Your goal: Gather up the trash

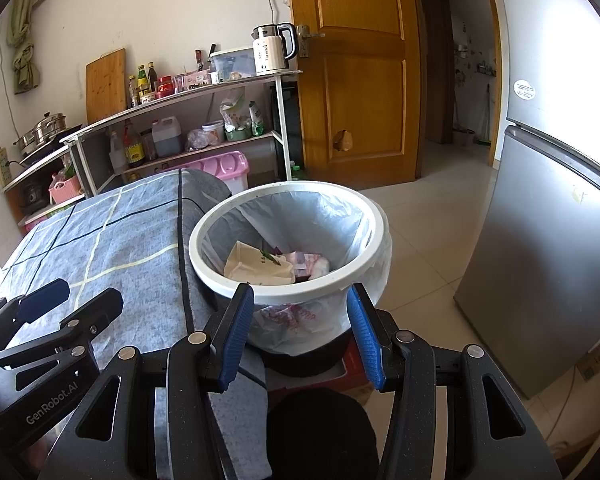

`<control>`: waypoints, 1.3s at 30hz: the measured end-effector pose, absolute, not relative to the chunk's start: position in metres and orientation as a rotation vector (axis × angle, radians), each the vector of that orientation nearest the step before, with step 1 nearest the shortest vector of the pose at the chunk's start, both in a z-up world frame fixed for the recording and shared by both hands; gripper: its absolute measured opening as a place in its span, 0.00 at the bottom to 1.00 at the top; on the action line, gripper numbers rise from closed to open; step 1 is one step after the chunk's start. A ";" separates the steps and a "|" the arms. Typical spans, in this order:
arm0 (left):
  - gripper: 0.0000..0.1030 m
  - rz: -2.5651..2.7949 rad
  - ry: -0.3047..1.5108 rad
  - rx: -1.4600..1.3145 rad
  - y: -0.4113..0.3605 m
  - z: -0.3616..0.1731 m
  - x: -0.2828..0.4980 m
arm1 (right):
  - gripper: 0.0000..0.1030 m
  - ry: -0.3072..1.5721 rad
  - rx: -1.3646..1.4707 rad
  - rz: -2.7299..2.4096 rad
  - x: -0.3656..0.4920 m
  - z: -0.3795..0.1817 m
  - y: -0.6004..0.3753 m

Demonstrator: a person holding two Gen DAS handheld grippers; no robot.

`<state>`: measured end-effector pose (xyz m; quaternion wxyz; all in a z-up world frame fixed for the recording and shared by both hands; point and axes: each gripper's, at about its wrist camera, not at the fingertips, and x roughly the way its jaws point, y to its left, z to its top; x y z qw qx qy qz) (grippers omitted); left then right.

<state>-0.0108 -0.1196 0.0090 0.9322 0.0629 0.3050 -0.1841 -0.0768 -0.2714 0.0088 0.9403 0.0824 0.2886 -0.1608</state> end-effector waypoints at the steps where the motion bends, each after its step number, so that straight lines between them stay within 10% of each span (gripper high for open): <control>1: 0.67 -0.377 0.625 0.129 -0.120 0.009 -0.011 | 0.48 0.590 0.169 -0.327 -0.077 0.009 -0.271; 39: 0.67 -0.376 0.626 0.132 -0.121 0.009 -0.012 | 0.48 0.591 0.171 -0.327 -0.078 0.010 -0.268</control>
